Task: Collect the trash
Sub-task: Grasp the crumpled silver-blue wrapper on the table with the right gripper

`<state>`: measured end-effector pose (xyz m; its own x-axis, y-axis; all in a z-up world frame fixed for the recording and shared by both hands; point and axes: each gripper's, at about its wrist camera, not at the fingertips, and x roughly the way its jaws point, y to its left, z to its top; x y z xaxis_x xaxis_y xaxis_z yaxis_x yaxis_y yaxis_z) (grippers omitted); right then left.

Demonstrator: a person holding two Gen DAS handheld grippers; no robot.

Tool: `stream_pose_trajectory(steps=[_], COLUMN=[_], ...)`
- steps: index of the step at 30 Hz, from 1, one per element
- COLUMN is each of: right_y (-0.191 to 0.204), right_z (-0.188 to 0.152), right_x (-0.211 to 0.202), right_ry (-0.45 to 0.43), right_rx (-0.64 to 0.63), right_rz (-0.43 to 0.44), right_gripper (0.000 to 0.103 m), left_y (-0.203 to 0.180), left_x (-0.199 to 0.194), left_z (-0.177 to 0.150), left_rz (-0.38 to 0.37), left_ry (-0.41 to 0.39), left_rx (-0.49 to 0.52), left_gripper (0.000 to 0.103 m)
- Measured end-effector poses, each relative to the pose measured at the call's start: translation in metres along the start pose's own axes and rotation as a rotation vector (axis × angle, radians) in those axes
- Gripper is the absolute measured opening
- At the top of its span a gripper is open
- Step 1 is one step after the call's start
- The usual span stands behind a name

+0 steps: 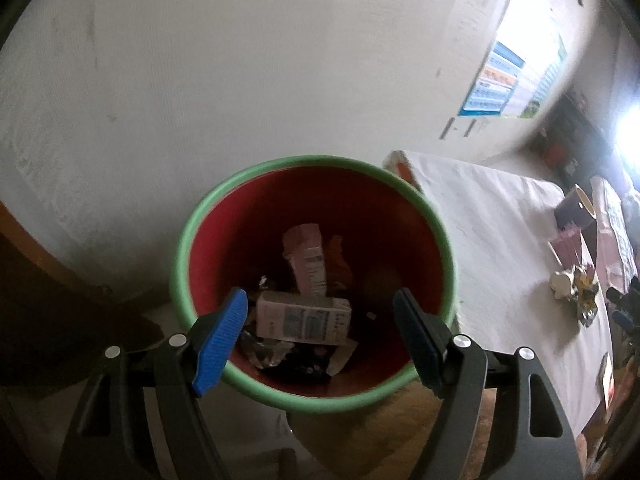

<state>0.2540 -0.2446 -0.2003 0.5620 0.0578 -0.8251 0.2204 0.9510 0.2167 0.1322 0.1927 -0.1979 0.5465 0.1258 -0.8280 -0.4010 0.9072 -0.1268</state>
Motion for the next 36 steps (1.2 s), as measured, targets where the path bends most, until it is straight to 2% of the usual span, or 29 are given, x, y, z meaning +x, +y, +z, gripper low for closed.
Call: stream_pose_trajectory(steps=[3,7,9,11,14,18,23,25,29,33,36], right_y=[-0.027,-0.030,-0.030,-0.033,-0.035,-0.044,-0.065,-0.075,-0.087,-0.097,-0.098], right_z=[0.005,-0.006,-0.012,-0.013,-0.018,-0.031,-0.075,-0.095,-0.116,-0.112,-0.114], right_x=[0.020,0.048,0.054,0.060,0.053,0.028,-0.005,-0.016,-0.022,-0.020,-0.021], right_ry=[0.054,0.135,0.143,0.148,0.145,0.128,0.143,0.144,0.139,0.125,0.120], right_rx=[0.073,0.095,0.110,0.116,0.110,0.098,0.101,0.123,0.142,0.186,0.188], right_rz=[-0.012,0.010,0.040,0.061,0.108,0.174,0.214,0.218,0.207,0.226,0.241], right_gripper=[0.066,0.064,0.058,0.036,0.027,0.026,0.026,0.026,0.026,0.026,0.026], left_y=[-0.017,-0.037,-0.049,-0.057,-0.075,-0.108,-0.173,-0.201,-0.251,-0.301,-0.327], left_x=[-0.008,-0.021,-0.027,-0.030,-0.036,-0.040,-0.041,-0.036,-0.019,0.005,0.018], left_z=[0.000,-0.001,-0.003,-0.005,-0.008,-0.011,-0.019,-0.022,-0.029,-0.037,-0.039], left_rz=[-0.008,-0.014,-0.011,-0.011,-0.019,-0.052,-0.140,-0.195,-0.297,-0.347,-0.374], left_ry=[-0.013,-0.025,-0.028,-0.027,-0.027,-0.027,-0.039,-0.015,0.059,0.141,0.162], left_rx=[0.049,0.097,0.128,0.155,0.196,0.262,0.408,0.455,0.471,0.469,0.454], left_gripper=[0.072,0.072,0.072,0.072,0.072,0.072,0.072,0.072,0.072,0.071,0.071])
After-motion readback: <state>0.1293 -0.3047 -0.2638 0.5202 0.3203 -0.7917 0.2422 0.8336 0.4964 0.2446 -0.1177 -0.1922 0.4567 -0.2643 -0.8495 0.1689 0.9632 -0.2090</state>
